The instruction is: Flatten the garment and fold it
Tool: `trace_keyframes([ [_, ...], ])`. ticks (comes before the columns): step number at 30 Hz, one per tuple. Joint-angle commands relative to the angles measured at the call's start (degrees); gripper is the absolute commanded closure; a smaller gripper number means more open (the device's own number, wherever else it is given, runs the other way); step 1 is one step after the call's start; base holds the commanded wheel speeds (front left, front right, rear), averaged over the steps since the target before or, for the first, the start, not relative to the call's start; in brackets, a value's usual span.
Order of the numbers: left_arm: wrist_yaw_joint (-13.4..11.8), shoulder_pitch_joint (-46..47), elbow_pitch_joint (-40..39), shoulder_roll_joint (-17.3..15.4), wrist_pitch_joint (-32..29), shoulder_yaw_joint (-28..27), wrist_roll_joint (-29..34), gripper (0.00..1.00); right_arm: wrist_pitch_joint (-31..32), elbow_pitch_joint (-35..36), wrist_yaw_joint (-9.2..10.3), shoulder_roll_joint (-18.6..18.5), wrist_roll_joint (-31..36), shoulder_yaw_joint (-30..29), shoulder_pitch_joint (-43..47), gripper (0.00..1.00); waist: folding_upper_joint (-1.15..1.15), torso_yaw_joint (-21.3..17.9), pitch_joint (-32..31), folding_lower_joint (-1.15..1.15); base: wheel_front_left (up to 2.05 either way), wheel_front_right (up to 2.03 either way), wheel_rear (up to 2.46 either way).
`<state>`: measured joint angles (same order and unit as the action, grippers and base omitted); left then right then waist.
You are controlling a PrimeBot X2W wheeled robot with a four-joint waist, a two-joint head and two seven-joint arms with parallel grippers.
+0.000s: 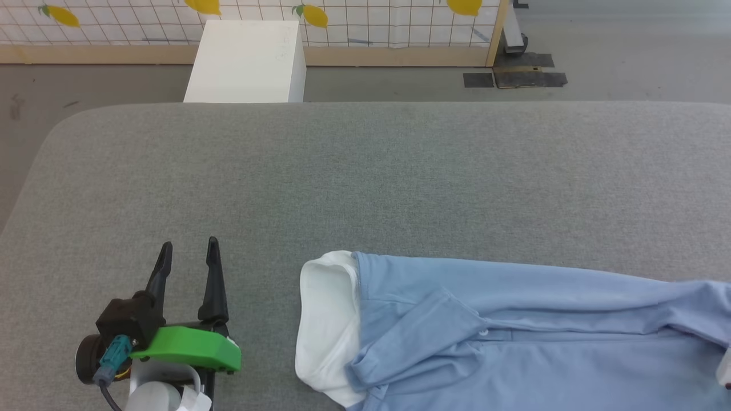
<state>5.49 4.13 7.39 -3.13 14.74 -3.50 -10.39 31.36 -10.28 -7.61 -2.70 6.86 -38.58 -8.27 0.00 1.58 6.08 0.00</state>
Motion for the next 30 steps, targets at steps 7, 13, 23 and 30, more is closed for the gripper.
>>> trace_keyframes([
  [7, 0.41, -0.38, 0.62, 0.24, 0.26, -0.14, -0.10, 0.00, 7.09, 13.76, 0.12, -0.18, -6.44, 12.72, 4.91, 1.00, 0.00, 0.20, -0.71, 0.00, 0.00, 0.00, 0.00],
  [13, 0.50, -0.14, 0.76, 0.24, 0.26, 0.13, -0.21, 0.00, 14.73, 30.93, 0.12, -0.56, -8.97, 29.58, 8.62, 1.00, 0.00, 0.39, -0.64, 0.00, 0.00, 0.00, 0.00],
  [23, 0.58, 2.39, 0.99, 0.25, 0.26, 1.60, -0.35, 0.00, 15.52, 26.39, 0.12, -3.24, -10.26, 62.98, -4.21, 1.00, 0.00, 2.14, 1.98, 0.00, 0.00, 0.00, 0.00],
  [30, 0.50, 3.90, 1.36, 0.25, 0.26, 3.04, -0.84, 0.00, 10.94, 11.58, 0.12, -1.18, -10.81, 72.52, -12.31, 1.00, 0.00, 4.10, 3.65, 0.00, 0.00, 0.00, 0.00],
])
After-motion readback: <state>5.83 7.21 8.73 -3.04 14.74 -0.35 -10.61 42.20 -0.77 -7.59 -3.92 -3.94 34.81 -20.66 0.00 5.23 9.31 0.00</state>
